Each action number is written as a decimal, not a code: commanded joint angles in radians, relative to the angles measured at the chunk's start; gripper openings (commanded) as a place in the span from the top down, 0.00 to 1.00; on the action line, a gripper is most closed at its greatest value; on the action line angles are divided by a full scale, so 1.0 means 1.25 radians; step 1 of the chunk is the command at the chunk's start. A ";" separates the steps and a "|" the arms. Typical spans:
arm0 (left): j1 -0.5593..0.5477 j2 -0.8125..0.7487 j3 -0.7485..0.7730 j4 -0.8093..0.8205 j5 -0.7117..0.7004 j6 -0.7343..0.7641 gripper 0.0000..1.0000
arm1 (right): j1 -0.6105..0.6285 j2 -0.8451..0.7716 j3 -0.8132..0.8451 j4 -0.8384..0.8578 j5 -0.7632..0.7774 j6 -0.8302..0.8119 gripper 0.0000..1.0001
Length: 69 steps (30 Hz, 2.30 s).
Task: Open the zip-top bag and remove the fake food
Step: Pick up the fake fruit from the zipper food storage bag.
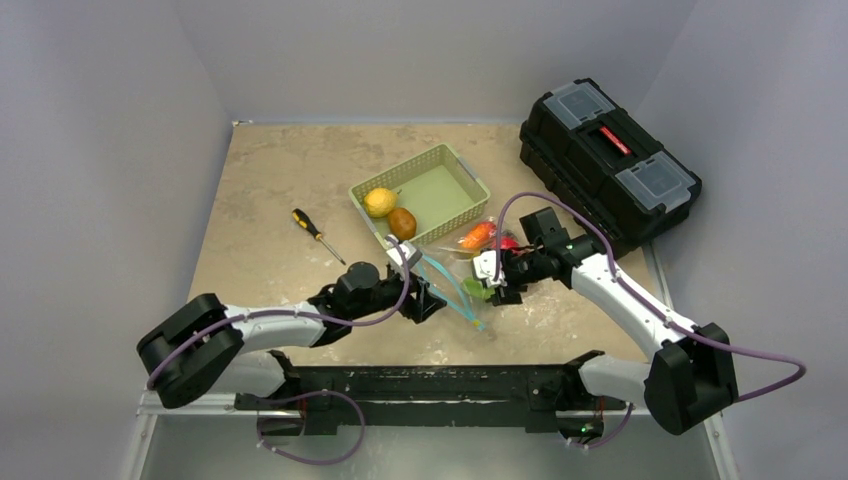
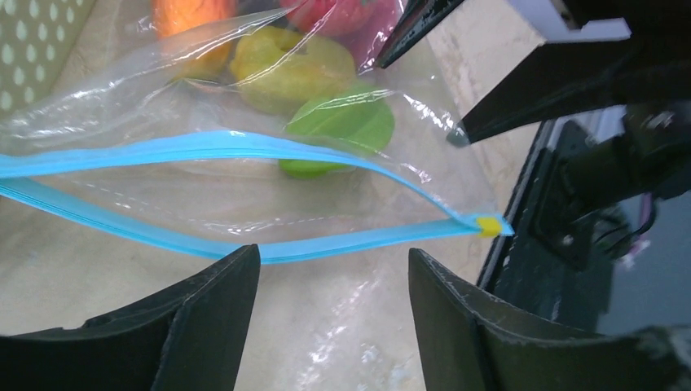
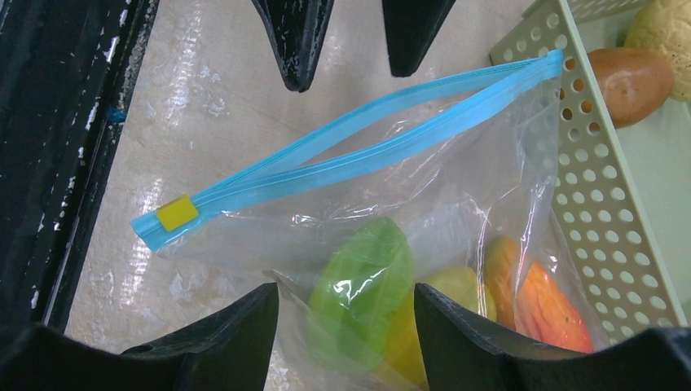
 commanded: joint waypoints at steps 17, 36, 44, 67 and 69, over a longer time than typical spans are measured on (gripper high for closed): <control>-0.004 0.349 0.026 0.382 -0.062 -0.745 0.64 | -0.001 0.013 -0.015 0.161 0.100 0.163 0.57; -0.013 0.356 0.184 0.006 -0.109 -0.853 0.57 | 0.049 0.069 -0.026 0.162 0.174 0.148 0.63; -0.025 0.374 0.252 -0.058 -0.127 -0.857 0.42 | 0.050 0.090 -0.022 0.145 0.173 0.139 0.66; -0.085 0.389 0.463 -0.453 -0.263 -0.902 0.85 | 0.063 0.082 -0.018 0.123 0.155 0.132 0.67; -0.080 0.368 0.447 -0.442 -0.275 -0.880 0.93 | 0.063 0.080 -0.017 0.119 0.151 0.130 0.67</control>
